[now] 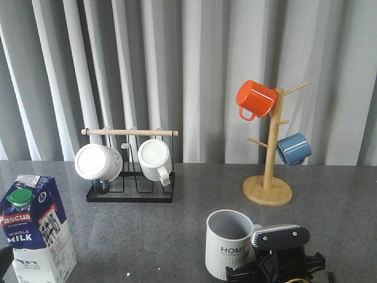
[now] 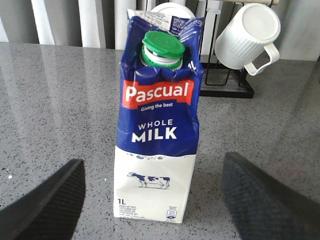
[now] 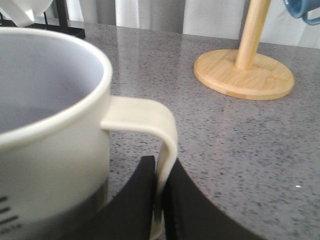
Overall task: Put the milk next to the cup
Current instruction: 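Slide the held mug with the right gripper toward the table center, then open the right gripper and withdraw it from the mug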
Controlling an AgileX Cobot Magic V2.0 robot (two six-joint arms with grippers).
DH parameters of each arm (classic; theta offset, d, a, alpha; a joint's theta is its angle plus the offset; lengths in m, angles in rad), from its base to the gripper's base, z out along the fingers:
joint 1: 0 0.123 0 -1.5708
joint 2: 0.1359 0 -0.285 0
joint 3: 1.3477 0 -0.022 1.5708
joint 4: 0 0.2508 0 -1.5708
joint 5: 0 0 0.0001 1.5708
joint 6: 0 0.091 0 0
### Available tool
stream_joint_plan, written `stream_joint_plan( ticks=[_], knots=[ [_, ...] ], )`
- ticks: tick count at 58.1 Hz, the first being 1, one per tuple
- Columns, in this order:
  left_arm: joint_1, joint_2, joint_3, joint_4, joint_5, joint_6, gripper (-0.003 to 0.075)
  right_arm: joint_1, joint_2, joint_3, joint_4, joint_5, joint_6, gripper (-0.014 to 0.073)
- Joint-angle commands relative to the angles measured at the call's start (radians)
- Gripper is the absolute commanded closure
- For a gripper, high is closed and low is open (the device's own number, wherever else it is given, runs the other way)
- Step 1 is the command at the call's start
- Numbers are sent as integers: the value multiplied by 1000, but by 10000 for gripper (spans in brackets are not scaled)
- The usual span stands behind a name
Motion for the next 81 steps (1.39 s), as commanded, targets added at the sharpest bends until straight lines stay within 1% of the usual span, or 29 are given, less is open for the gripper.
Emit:
stream_joint_plan(
  ticks=[1,8,21,31,38,43,55,59,63,70,81],
  knots=[
    [-6,-2,-35,-8,-72,-5,168,25,-15,-53,15,-104,-9,596],
    [-6,-2,-35,-8,-72,-5,168,60,18,-76,31,-109,-28,596],
    [-6,-2,-35,-8,-72,-5,168,81,57,-77,100,-124,-22,594],
    [-6,-2,-35,-8,-72,-5,168,81,60,-75,85,-130,-23,569],
    [-6,-2,-35,-8,-72,-5,168,81,57,-75,50,-130,-41,517],
    [-6,-2,-35,-8,-72,-5,168,81,50,-75,49,-130,-53,474],
    [-6,-2,-35,-8,-72,-5,168,81,24,-72,49,-124,-78,338],
    [-6,-2,-35,-8,-72,-5,168,81,17,-72,49,-114,-98,306],
    [-6,-2,-35,-8,-72,-5,168,81,8,-72,49,-92,-112,287],
    [-6,-2,-35,-8,-72,-5,168,81,-21,-56,46,-58,-132,282],
    [-6,-2,-35,-8,-72,-5,168,81,-86,74,33,-190,-98,282]
  ],
)
